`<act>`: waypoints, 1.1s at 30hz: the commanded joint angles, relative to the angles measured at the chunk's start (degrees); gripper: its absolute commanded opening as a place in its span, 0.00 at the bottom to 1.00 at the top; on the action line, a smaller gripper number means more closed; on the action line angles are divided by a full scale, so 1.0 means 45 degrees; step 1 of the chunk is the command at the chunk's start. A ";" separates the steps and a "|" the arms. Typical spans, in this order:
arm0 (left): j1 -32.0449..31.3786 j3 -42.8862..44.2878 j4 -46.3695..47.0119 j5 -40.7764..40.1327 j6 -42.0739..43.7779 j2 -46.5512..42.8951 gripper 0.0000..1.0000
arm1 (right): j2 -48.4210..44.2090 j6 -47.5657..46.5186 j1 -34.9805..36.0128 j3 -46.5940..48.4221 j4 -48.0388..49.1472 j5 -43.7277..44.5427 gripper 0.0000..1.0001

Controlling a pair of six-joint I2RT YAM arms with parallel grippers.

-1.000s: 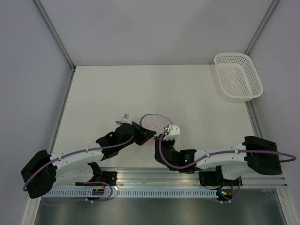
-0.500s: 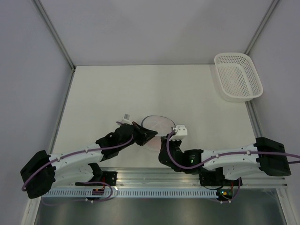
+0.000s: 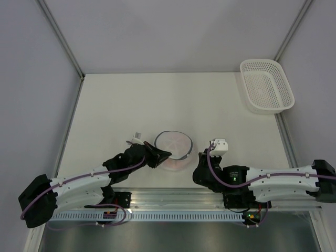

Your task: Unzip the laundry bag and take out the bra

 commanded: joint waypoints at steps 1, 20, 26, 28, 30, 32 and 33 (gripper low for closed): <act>0.0109 -0.0083 -0.1064 -0.0747 0.0444 -0.0455 0.02 | -0.0608 0.0228 -0.0037 -0.0103 -0.1895 0.0307 0.01; 0.0949 -0.0239 0.1278 0.2571 0.3940 -0.0358 0.02 | -0.0709 -0.6099 -0.1129 -0.1275 0.4466 -0.6683 0.57; 0.1164 -0.0278 0.1551 0.3647 0.4567 -0.0495 0.02 | 0.0113 -0.6450 -0.1657 -0.1178 0.4995 -0.7389 0.49; 0.1301 -0.0395 0.1609 0.3920 0.4645 -0.0515 0.02 | 0.0365 -0.6509 -0.1794 -0.1197 0.5170 -0.7487 0.48; 0.1496 -0.0492 0.1785 0.4291 0.4703 -0.0495 0.02 | 0.0523 -0.6510 -0.1892 -0.1236 0.5229 -0.7448 0.44; 0.1613 -0.0570 0.1960 0.4584 0.4781 -0.0495 0.02 | 0.0699 -0.6490 -0.2009 -0.1294 0.5307 -0.7409 0.38; 0.1749 -0.0571 0.1961 0.4778 0.4878 -0.0514 0.02 | 0.0757 -0.6432 -0.2048 -0.1334 0.5288 -0.7331 0.30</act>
